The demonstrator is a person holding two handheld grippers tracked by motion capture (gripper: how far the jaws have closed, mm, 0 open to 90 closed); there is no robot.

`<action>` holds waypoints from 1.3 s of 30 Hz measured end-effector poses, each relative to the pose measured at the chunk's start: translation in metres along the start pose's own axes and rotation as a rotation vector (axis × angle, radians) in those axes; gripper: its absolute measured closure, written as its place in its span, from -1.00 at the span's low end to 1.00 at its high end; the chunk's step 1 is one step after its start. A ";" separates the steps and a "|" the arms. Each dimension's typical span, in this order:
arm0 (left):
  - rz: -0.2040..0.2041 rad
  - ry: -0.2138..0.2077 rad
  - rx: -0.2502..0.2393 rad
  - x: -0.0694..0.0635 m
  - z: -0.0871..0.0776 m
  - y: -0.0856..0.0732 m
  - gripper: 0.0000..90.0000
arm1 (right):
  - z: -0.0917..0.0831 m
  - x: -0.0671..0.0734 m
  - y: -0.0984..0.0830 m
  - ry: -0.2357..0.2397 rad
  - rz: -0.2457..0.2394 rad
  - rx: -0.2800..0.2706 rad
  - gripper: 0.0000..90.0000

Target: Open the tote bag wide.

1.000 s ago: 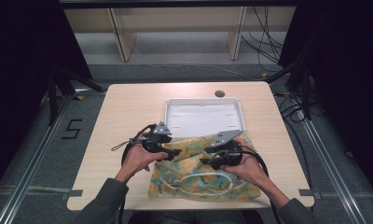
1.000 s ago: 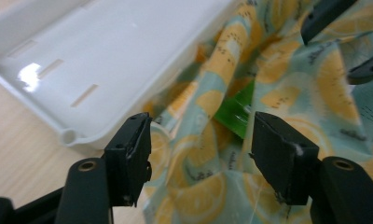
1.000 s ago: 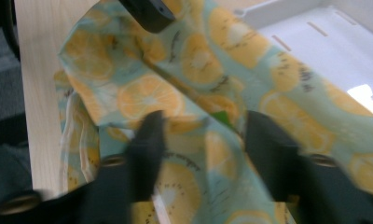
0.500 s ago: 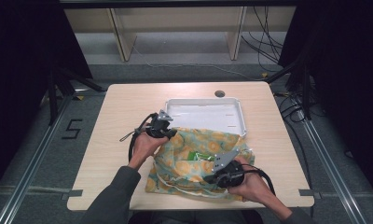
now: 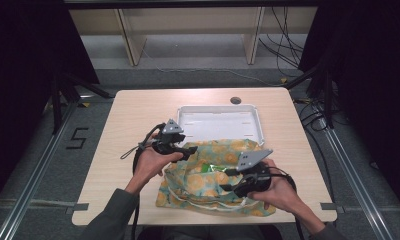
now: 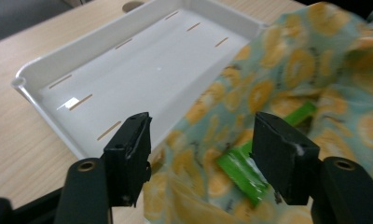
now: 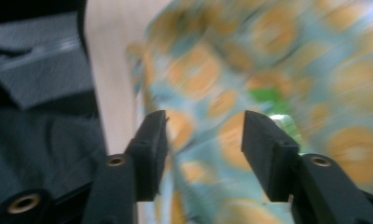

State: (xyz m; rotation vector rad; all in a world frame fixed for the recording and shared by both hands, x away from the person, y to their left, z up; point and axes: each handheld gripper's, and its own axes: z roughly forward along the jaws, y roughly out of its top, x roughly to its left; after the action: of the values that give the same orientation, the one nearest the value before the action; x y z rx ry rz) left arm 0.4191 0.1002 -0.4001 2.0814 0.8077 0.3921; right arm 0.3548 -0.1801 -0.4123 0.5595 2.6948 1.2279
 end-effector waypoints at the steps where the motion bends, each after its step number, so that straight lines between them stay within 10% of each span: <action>1: 0.036 -0.009 -0.026 -0.013 -0.014 -0.001 -0.20 | -0.006 -0.004 0.003 -0.016 0.015 -0.017 0.04; 7: 0.076 -0.107 -0.028 -0.061 -0.030 -0.016 -0.25 | -0.024 -0.033 0.007 -0.172 0.068 -0.035 -0.01; 13: 0.158 -0.164 0.042 -0.106 -0.001 -0.039 -0.41 | -0.023 -0.076 0.007 -0.323 0.124 0.006 -0.11; 19: 0.260 -0.093 0.110 -0.125 0.033 -0.043 -0.46 | -0.002 -0.106 0.006 -0.296 0.209 0.086 -0.14; 23: 0.301 -0.046 0.136 -0.131 0.052 -0.045 -0.41 | 0.012 -0.115 0.002 -0.296 0.191 0.140 0.23; 29: 0.451 -0.016 0.156 -0.141 0.068 -0.045 0.45 | 0.015 -0.117 0.001 -0.311 0.172 0.160 0.91; 32: 0.401 -0.084 0.154 -0.138 0.071 -0.045 0.99 | 0.012 -0.119 0.000 -0.320 0.174 0.148 1.00; 39: 0.341 -0.230 0.144 -0.148 0.047 -0.048 1.00 | 0.006 -0.130 -0.001 -0.418 0.182 0.118 1.00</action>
State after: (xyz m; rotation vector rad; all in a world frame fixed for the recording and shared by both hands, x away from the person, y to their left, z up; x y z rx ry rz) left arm 0.3150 -0.0064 -0.4646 2.3539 0.3528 0.2745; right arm 0.4757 -0.2262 -0.4221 0.9749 2.4089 0.8692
